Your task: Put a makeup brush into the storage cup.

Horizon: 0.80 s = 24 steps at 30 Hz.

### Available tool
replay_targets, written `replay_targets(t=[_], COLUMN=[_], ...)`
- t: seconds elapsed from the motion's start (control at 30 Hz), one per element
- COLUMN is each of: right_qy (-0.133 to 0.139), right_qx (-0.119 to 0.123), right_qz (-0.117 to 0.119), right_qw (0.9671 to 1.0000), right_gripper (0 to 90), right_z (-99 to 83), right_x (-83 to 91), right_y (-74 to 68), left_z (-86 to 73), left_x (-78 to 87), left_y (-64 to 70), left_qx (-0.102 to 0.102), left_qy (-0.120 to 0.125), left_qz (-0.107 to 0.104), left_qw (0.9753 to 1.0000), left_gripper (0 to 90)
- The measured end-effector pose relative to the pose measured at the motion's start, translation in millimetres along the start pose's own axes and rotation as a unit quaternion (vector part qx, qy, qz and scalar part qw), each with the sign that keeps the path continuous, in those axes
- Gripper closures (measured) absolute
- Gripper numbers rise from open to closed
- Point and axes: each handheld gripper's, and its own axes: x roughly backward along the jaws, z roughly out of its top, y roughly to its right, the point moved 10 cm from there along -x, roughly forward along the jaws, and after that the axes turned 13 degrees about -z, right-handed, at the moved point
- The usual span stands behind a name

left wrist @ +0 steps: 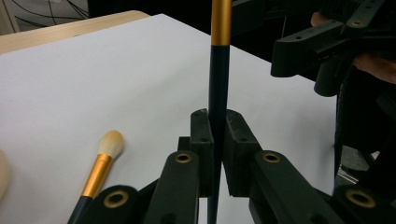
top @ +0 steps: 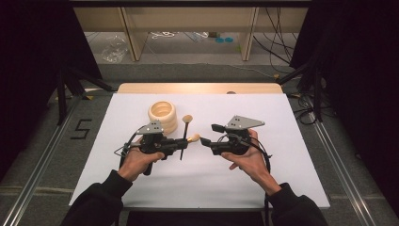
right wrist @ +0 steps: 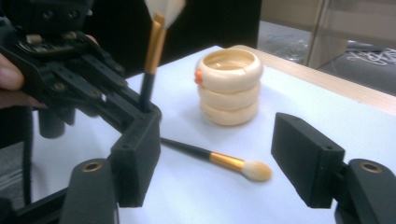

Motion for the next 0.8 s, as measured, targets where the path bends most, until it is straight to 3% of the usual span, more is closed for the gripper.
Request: replay_targets(t=[0.3,0.8], right_qy=[-0.006,-0.007], right_qx=[0.006,-0.008], right_qz=[-0.037,-0.06], right_qw=[0.9993,0.9982], right_gripper=[26.9,25.0], right_z=[-9.0,-28.3], right_x=[7.6,25.0], right_y=[14.4,27.9], left_z=[4.2,14.4], left_x=[13.7,37.1], left_y=[-12.7,-31.0], left_qx=[0.006,0.013], left_qy=[0.015,0.042], left_qz=[0.022,0.061], left_qw=[0.9996,0.9972], left_gripper=[83.6,83.6])
